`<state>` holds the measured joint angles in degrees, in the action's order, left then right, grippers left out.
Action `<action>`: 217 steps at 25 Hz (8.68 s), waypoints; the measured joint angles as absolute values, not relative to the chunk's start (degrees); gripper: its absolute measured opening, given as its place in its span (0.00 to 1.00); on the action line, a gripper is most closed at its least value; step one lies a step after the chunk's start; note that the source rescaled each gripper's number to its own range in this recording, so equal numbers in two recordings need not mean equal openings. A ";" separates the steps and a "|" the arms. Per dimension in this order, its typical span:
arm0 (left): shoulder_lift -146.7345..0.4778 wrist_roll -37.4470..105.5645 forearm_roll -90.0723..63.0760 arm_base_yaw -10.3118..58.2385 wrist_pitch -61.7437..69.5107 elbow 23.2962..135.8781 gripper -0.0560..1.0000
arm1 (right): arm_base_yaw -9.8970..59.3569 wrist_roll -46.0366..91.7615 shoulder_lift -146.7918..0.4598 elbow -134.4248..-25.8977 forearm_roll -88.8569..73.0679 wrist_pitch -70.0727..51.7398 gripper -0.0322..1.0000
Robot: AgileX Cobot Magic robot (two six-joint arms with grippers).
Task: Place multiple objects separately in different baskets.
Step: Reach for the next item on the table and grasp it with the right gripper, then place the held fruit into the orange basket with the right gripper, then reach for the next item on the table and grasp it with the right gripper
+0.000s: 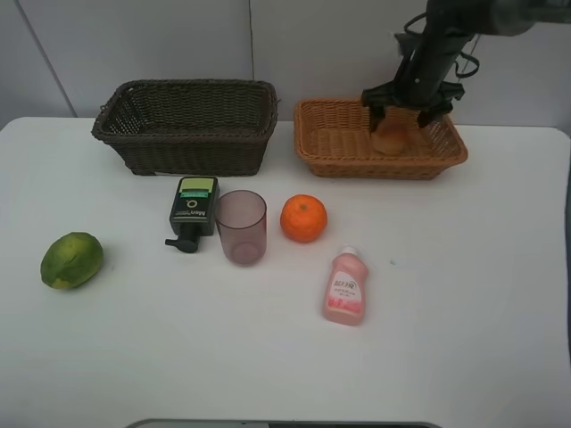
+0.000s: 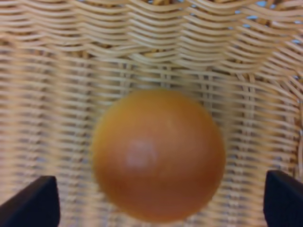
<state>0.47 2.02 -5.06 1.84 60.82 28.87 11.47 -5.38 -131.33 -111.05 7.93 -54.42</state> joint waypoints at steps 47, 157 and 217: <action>0.47 2.02 -5.06 1.84 60.82 28.87 1.00 | 36.48 -43.44 -119.88 -85.59 11.43 -49.90 1.00; 0.47 2.02 -5.01 1.84 60.82 28.87 1.00 | 21.35 -16.59 -118.29 -95.73 8.07 -56.95 0.49; 0.47 2.02 -5.01 1.84 60.82 28.87 1.00 | 23.88 -17.98 -114.28 -86.78 4.42 -52.10 0.97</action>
<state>0.47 2.02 -5.01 1.84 60.82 28.87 23.88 -17.98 -114.28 -86.78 4.42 -52.10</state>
